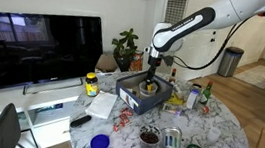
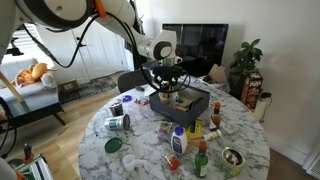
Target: Put the black and yellow torch on the table then put the silver cup inside the clear cup in the box.
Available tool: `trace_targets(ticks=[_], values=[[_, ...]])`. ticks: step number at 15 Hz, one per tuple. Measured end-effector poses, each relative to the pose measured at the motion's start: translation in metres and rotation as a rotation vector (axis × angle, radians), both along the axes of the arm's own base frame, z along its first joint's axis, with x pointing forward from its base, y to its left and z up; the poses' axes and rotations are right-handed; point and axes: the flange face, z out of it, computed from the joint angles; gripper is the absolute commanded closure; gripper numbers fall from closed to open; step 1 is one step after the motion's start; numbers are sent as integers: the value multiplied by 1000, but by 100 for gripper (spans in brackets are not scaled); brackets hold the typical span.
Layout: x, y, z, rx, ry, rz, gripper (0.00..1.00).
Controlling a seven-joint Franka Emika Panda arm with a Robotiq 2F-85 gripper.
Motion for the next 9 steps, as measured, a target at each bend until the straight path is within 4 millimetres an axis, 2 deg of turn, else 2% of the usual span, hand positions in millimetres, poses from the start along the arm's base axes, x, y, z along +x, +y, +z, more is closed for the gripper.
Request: trace_targets(ticks=[2,9], values=[[1,0,-4,1,20,2,68],[4,1,4,-2,42,5,69]])
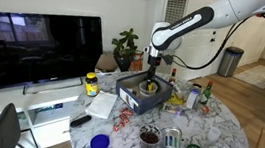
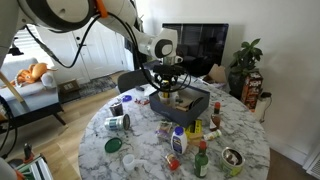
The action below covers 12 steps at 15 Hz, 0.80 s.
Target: Put the black and yellow torch on the table then put the silver cup inside the clear cup in the box.
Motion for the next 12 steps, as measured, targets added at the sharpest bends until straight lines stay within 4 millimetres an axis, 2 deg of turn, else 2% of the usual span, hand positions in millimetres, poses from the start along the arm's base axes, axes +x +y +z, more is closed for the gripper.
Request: trace_targets(ticks=[3,7,9,12], values=[[1,4,26,-16,-27,7,69],[-5,11,80,-33,-56,23,69],[-13,14,110,-38,-55,35,69],[-35,15,148,-62,17,55,69]])
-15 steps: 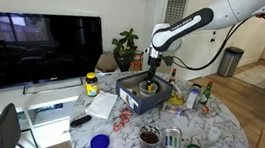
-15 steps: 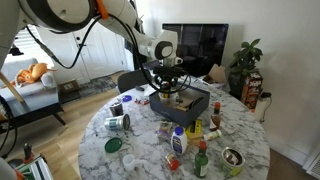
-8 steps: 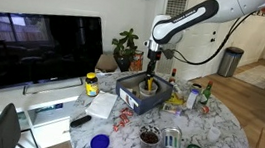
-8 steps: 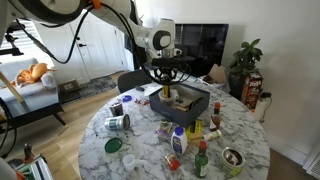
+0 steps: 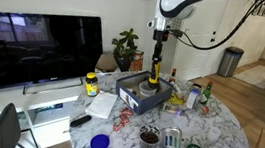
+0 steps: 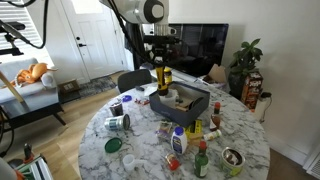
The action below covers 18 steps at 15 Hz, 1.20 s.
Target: Put the black and yellow torch on the table then put the silver cup inside the clear cup in the box.
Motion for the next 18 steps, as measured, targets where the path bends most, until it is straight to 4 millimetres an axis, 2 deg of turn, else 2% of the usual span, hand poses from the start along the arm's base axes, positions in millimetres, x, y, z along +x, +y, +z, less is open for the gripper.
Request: trace_targets(ticks=[2,4,6,8,12,14,16,18], values=[[-15,-3,18,-34,55,14,69],[-31,-4,25,-79,127,46,69],[-46,-5,12,-101,230,81,69],[-57,-9,-27,-118,336,106,69],[-72,-20,-127,-189,511,146,69],[-78,-23,-167,-224,573,171,69],[-83,-24,-197,-253,620,193,69],[-85,-24,-213,-263,641,206,69]])
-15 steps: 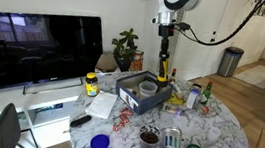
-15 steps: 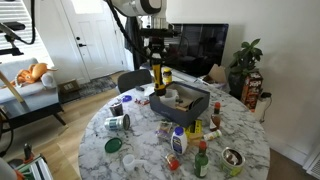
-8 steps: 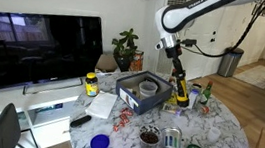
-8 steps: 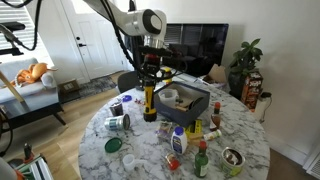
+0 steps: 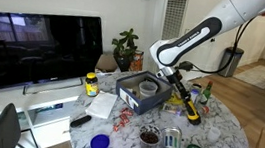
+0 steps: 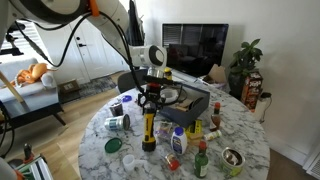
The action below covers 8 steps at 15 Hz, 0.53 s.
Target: Put the black and yellow torch on the table then put the silver cup inside the clear cup in the box.
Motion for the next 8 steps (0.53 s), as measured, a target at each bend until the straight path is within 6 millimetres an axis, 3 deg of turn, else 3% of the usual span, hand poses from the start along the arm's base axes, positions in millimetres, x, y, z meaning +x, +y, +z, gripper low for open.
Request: trace_targets(ticks=[2,4,6,8], values=[[5,3,2,8,-20,3,19],[7,5,1,15,-34,6,16],[9,7,1,20,-50,10,1],[11,7,1,24,-61,13,0]])
